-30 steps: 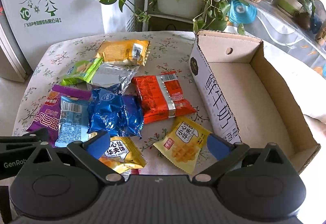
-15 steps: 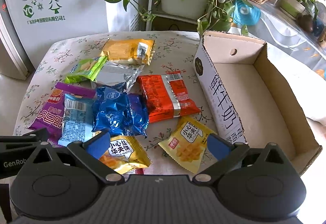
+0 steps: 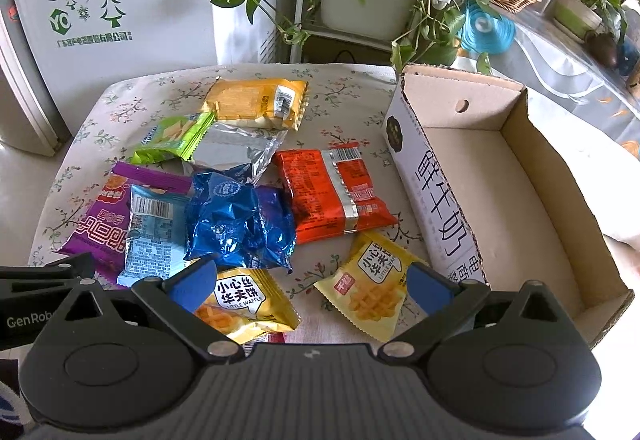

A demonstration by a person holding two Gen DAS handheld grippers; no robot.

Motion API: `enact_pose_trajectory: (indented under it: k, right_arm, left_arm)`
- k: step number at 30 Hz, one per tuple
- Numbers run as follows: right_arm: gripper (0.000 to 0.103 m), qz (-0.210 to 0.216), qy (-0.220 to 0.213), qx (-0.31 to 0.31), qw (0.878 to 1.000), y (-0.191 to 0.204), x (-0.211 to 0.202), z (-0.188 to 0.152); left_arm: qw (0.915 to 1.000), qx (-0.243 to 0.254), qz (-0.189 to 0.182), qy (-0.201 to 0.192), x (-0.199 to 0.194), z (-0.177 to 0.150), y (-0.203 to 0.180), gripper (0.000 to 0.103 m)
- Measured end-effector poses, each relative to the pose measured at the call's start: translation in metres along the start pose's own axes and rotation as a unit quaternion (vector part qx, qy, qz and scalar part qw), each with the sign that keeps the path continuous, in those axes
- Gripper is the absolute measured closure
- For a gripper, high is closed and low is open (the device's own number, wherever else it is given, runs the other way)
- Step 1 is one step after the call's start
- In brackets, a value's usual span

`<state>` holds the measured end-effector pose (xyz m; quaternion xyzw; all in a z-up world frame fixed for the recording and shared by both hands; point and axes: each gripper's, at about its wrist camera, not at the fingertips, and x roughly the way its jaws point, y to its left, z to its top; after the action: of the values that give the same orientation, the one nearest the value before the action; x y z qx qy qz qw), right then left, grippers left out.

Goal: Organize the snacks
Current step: 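Lower the right gripper toward the yellow waffle packet, then close the right gripper on the yellow waffle packet while the left gripper grasps the light blue packet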

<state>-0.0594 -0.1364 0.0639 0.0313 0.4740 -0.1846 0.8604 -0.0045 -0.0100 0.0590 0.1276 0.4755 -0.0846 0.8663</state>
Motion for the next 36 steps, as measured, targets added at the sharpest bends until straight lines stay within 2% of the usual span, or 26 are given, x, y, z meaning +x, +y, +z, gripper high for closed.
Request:
enact_pose_trajectory:
  k: [10,16,21,26,30,33,36]
  right_arm:
    - [0.000,0.021,-0.004,-0.001,1.000,-0.002,-0.001,-0.002]
    - [0.000,0.047,-0.008,-0.001,0.999,-0.007,-0.002,-0.003]
    - [0.000,0.083,-0.018,0.007,0.996,-0.017,-0.007,0.000]
    - [0.000,0.116,-0.027,0.038,0.992,-0.036,-0.011,0.004]
    - [0.000,0.138,-0.024,0.044,0.989,-0.045,-0.011,0.002]
    - [0.000,0.168,-0.005,0.052,0.984,-0.048,-0.004,-0.003]
    - [0.000,0.184,0.008,0.048,0.982,-0.047,0.002,-0.011]
  left_arm:
    - [0.9999,-0.007,-0.014,0.000,0.000,-0.001,0.002,0.005]
    - [0.9994,-0.020,-0.029,-0.002,-0.001,-0.001,0.006,0.005]
    - [0.9979,-0.029,-0.056,-0.015,-0.007,0.001,0.009,0.003]
    - [0.9969,-0.036,-0.059,-0.038,-0.014,0.010,0.017,0.003]
    - [0.9962,-0.048,-0.067,-0.027,-0.009,0.022,0.026,0.002]
    - [0.9957,-0.048,-0.078,-0.011,-0.004,0.029,0.028,0.002]
    - [0.9945,-0.043,-0.094,-0.015,-0.001,0.032,0.025,0.002]
